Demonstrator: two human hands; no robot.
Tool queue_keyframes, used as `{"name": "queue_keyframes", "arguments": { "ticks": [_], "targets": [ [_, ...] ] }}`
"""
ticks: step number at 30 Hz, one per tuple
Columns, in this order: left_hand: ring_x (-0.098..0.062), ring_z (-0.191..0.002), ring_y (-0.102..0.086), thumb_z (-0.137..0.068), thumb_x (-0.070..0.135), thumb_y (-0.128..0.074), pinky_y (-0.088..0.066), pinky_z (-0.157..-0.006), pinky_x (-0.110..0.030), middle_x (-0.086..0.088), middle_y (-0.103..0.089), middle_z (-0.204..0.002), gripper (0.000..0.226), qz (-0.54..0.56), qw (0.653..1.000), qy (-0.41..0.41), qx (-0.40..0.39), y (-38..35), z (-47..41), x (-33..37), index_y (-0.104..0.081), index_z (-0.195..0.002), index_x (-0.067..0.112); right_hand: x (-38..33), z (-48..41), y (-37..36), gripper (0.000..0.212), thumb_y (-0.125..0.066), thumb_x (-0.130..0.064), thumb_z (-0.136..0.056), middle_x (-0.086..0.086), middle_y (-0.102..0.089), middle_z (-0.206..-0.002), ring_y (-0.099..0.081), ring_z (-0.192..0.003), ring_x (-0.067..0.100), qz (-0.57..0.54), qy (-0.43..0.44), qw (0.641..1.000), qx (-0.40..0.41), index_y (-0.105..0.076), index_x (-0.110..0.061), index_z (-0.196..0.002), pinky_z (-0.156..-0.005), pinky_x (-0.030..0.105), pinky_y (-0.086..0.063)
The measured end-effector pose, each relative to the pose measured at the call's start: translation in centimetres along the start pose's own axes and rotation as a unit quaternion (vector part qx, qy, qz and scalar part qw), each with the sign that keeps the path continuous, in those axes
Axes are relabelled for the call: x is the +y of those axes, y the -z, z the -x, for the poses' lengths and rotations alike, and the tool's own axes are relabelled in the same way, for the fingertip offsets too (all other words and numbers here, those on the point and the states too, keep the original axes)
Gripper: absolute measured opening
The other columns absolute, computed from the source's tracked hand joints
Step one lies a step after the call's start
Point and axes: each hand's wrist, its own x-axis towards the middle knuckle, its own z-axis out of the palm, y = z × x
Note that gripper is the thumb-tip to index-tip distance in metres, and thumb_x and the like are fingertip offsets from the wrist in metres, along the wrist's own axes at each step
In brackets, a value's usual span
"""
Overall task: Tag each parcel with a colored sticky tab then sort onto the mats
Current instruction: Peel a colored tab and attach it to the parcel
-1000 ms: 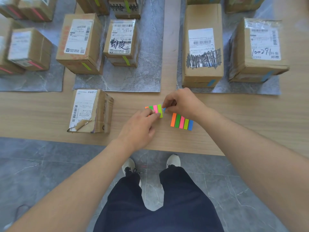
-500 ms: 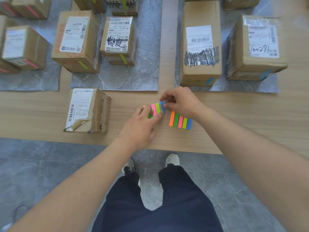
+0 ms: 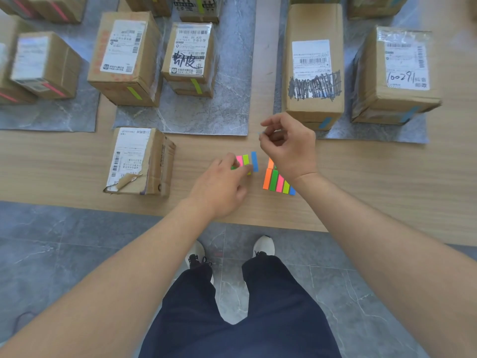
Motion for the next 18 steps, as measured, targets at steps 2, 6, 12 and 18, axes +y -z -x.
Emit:
{"name": "queue_keyframes", "arguments": {
  "ticks": [2, 6, 12, 18],
  "targets": [
    [-0.026, -0.107, -0.056, -0.093, 0.022, -0.055, -0.046, -0.088, -0.034, -0.006, -0.059, -0.117, 0.046, 0.109, 0.993, 0.039, 0.03, 0.7, -0.4, 0.0, -0.057, -0.14, 0.021, -0.7, 0.4, 0.1, 0.022, -0.071, 0.0, -0.082, -0.003, -0.068, -0.081, -0.067, -0.069, 0.012, -0.01, 0.001, 1.0, -0.001, -0.069, -0.015, -0.097, -0.071, 0.024, -0.058],
    [-0.016, -0.088, -0.068, -0.097, 0.022, -0.058, -0.052, -0.084, -0.029, 0.001, -0.073, -0.094, 0.018, 0.492, 0.83, 0.24, 0.111, 2.6, 0.0, 1.0, -0.074, -0.102, 0.018, -2.2, 1.8, 0.0, 0.023, -0.074, 0.001, -0.082, -0.001, -0.071, -0.081, -0.069, -0.071, 0.007, -0.013, 0.033, 0.999, -0.006, -0.07, -0.017, -0.095, -0.075, 0.023, -0.06],
    [-0.017, -0.07, -0.063, -0.095, 0.016, -0.067, -0.059, -0.083, -0.035, -0.009, -0.069, -0.084, 0.014, 0.696, 0.659, 0.276, 0.068, 5.8, 2.4, 0.2, -0.071, -0.094, 0.002, -4.6, 4.3, -1.1, 0.014, -0.078, 0.007, -0.08, 0.003, -0.073, -0.083, -0.07, -0.077, 0.006, -0.004, 0.14, 0.989, -0.051, -0.073, 0.0, -0.091, -0.077, 0.015, -0.057],
    [-0.013, -0.066, -0.059, -0.088, 0.007, -0.073, -0.055, -0.069, -0.023, -0.007, -0.064, -0.077, 0.007, 0.703, 0.668, 0.232, 0.07, 6.8, 5.7, -2.6, -0.067, -0.085, 0.005, -7.6, 6.9, -3.1, 0.013, -0.078, 0.009, -0.077, 0.004, -0.073, -0.079, -0.07, -0.071, 0.015, 0.044, 0.208, 0.975, -0.061, -0.073, -0.001, -0.084, -0.073, 0.02, -0.058]
  ]
}}
